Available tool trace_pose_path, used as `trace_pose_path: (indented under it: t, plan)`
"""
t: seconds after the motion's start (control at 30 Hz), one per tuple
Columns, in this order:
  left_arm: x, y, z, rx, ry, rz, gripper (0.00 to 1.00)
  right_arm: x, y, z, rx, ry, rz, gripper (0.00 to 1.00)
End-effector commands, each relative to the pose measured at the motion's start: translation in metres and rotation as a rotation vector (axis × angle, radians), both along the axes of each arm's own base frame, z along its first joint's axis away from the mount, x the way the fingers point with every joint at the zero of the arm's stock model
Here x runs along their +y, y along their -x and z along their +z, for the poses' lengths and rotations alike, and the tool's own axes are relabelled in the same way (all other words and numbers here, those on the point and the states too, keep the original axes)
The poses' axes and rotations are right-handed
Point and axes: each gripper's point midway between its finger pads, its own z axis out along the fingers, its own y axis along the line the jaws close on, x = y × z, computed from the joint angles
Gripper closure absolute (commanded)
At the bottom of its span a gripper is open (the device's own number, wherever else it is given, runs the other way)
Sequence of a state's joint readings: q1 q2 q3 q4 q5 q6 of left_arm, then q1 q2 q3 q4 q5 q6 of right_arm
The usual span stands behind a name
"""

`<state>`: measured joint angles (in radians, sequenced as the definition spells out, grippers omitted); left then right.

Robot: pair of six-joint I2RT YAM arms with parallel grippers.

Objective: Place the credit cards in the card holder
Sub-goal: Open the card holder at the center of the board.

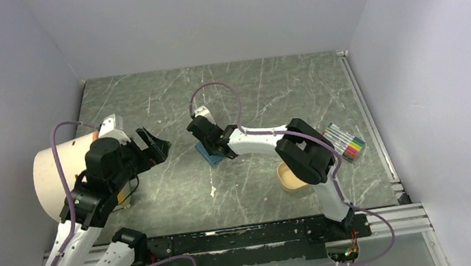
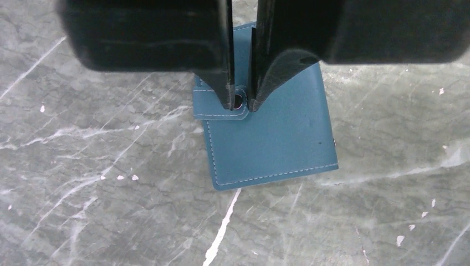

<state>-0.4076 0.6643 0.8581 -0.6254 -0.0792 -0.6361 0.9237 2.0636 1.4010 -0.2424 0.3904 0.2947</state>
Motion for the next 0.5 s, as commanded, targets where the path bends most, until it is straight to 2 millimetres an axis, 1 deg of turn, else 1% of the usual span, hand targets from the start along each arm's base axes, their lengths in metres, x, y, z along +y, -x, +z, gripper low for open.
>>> trace_pose_path:
  t: [0.0, 0.03, 0.1, 0.17, 0.23, 0.37, 0.43, 0.47]
  plan:
    - [-0.001, 0.001, 0.003, -0.016, 0.023, 0.004, 0.05, -0.027, 0.007, -0.036, 0.036, 0.123, -0.040, 0.95]
    - [-0.002, 0.001, 0.001, -0.013, 0.027, -0.003, 0.06, -0.028, 0.007, -0.036, 0.034, 0.118, -0.044, 1.00]
    - [-0.005, 0.002, -0.005, 0.006, 0.028, -0.015, 0.08, -0.028, 0.008, -0.030, 0.024, 0.098, -0.047, 1.00]
    - [-0.007, 0.002, -0.012, 0.031, 0.030, -0.017, 0.10, -0.022, 0.010, -0.018, 0.017, 0.046, -0.029, 1.00]
    - [-0.010, 0.001, -0.016, 0.047, 0.038, -0.029, 0.12, -0.015, 0.013, -0.001, 0.011, -0.026, -0.009, 1.00]
    - [-0.020, -0.001, -0.024, 0.077, 0.057, -0.062, 0.18, -0.006, 0.025, 0.040, 0.020, -0.203, 0.033, 1.00]
    - [-0.024, -0.002, -0.030, 0.097, 0.063, -0.073, 0.20, -0.008, 0.033, 0.053, 0.031, -0.260, 0.045, 1.00]
    - [-0.026, -0.003, -0.034, 0.106, 0.066, -0.080, 0.21, -0.009, 0.037, 0.065, 0.022, -0.291, 0.049, 1.00]
